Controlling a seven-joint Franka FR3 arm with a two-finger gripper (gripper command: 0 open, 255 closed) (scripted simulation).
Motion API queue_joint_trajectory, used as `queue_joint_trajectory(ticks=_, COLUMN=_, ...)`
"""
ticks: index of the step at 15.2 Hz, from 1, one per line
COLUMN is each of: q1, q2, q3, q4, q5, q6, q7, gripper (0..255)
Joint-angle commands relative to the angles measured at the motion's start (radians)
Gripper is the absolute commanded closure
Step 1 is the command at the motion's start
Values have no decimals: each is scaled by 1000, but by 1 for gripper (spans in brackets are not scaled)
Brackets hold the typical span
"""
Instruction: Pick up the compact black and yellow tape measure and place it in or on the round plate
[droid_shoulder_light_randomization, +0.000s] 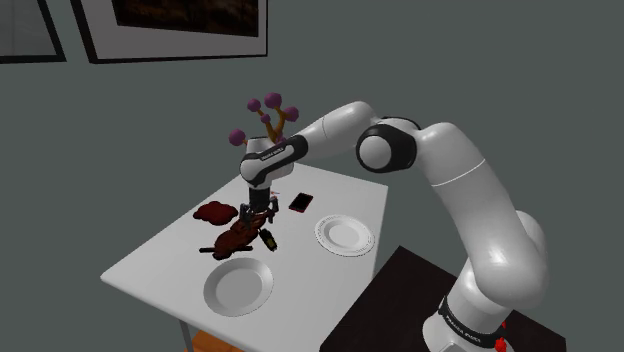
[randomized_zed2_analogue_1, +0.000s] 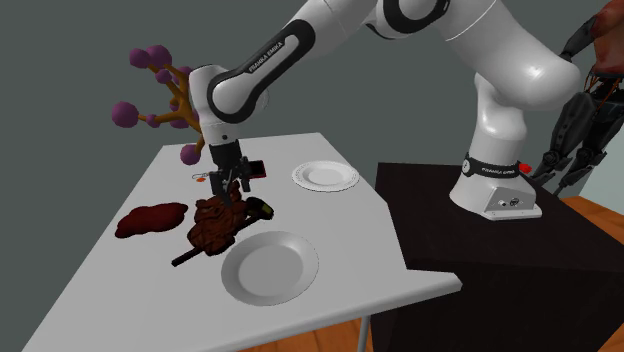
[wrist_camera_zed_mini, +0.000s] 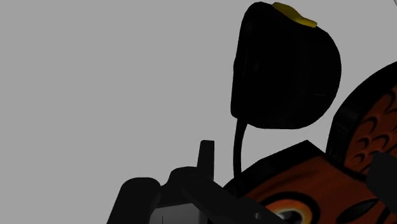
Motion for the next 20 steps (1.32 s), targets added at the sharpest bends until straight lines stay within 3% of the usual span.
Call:
queue_joint_trajectory(ticks=1, q1=-6, q2=68, q3=-9, q4=1, q5=-22, q6=0, q7=-4, gripper=255)
queue_joint_trajectory(ticks=3, q1=-11, q2=91, q3=-10, q4=34, q5=-23, q6=-11, q7=-9, gripper=255)
queue_joint_trajectory(ticks=4, q1=13, q2=20, q3=-15, q4=-35, q5=-11, q6=-11, q7=9, gripper=255)
queue_joint_trajectory(ticks=17, q1=14, q2=-80, q3=-17, q4=-51, q5=-7, q6=-92, q7=16, gripper=255)
queue_joint_trajectory(ticks=18, q1=14, q2=-80, q3=-17, q4=-51, q5=-7, q6=-92, q7=16, gripper=0)
queue_joint_trajectory(ticks=20, q1=136, q2=-266, q3=-57, q4=-394, q5=-286, q6=222, q7=-188, gripper=0)
